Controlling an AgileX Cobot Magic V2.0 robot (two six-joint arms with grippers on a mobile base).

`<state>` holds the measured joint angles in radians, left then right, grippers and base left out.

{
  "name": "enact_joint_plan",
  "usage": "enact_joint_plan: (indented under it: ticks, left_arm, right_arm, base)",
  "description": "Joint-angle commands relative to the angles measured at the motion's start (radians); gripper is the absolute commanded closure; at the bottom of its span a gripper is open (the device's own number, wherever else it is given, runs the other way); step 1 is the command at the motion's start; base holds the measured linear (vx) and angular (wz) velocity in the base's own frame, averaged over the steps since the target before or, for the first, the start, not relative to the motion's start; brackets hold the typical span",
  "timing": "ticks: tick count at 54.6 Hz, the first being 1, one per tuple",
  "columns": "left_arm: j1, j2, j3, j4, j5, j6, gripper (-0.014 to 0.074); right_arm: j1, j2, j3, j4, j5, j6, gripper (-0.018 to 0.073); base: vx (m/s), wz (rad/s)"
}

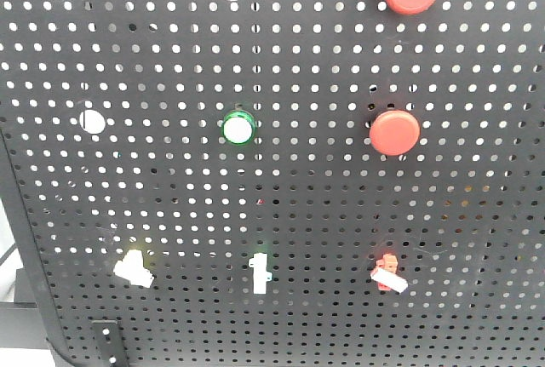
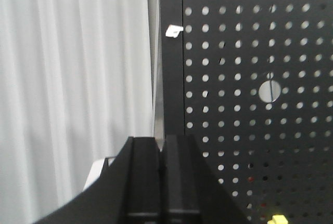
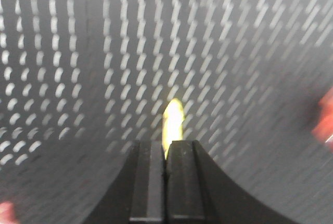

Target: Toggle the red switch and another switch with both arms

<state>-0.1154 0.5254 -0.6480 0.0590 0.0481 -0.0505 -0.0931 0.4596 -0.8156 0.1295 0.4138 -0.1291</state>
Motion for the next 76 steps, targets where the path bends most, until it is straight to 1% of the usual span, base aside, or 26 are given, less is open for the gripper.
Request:
enact_joint_plan:
  ticks: [1, 4, 8, 15, 20, 25, 28, 37, 49, 64, 71, 76]
  left_arm:
    - [-0.004, 0.026, -0.04, -0.003, -0.074, -0.012, 0.0594]
    - [-0.026, 0.033, -0.04, -0.004, -0.06, -0.012, 0.0594]
    - [-0.076, 0.057, -0.04, -0.005, -0.039, -0.011, 0.0594]
    - [-0.203, 0.134, -0.039, -0.002, -0.042, -0.006, 0.0594]
    - [-0.289, 0.211, -0.039, -0.001, -0.07, 0.011, 0.0594]
    - [-0.326, 0.279, -0.039, 0.002, -0.095, 0.059, 0.0594]
    - [-0.328, 0.319, -0.039, -0.001, -0.106, 0.066, 0.0594]
    - [-0.3, 0.415, -0.039, 0.001, -0.127, 0.071, 0.0594]
    - [-0.262, 0.503, -0.044, -0.002, -0.203, 0.065, 0.0594]
    - [-0.261, 0.523, -0.128, -0.003, -0.161, 0.06, 0.0594]
    - [-0.267, 0.526, -0.132, -0.002, -0.144, 0.045, 0.0594]
    - [-0.266, 0.537, -0.132, -0.002, -0.145, 0.05, 0.0594]
  right_arm:
    - [0.0, 0.014, -0.034, 0.069, -0.062, -0.002, 0.0566]
    - [0.0, 0.014, -0.034, 0.097, -0.045, -0.002, 0.0566]
    - [0.0, 0.014, -0.034, 0.107, -0.029, -0.002, 0.0566]
    - [0.0, 0.014, -0.034, 0.107, -0.014, -0.002, 0.0566]
    - [0.0, 0.014, -0.034, 0.106, -0.006, -0.002, 0.0566]
    - [0.0, 0.014, -0.034, 0.104, -0.004, -0.007, 0.0566]
    - [0.0, 0.014, -0.034, 0.103, -0.003, -0.007, 0.0566]
    - [0.0, 0.014, -0.034, 0.1, 0.004, -0.01, 0.0566]
    - [0.0, 0.014, -0.034, 0.099, 0.021, -0.01, 0.0566]
    - [0.0, 0.014, -0.032, 0.099, 0.04, -0.01, 0.0566]
    - [0.0, 0.017, -0.032, 0.099, 0.046, -0.01, 0.0566]
    - [0.0, 0.018, -0.032, 0.099, 0.046, -0.01, 0.0566]
  base:
    - [0.0, 0.0]
    - [0.0, 0.0]
    - [0.0, 0.0]
    - [0.0, 0.0]
    - [0.0, 0.0]
    - [0.0, 0.0]
    - [0.0, 0.0]
    - [0.0, 0.0]
    - [0.0, 0.0]
    - [0.0, 0.0]
    - [0.0, 0.0]
    - [0.0, 0.0]
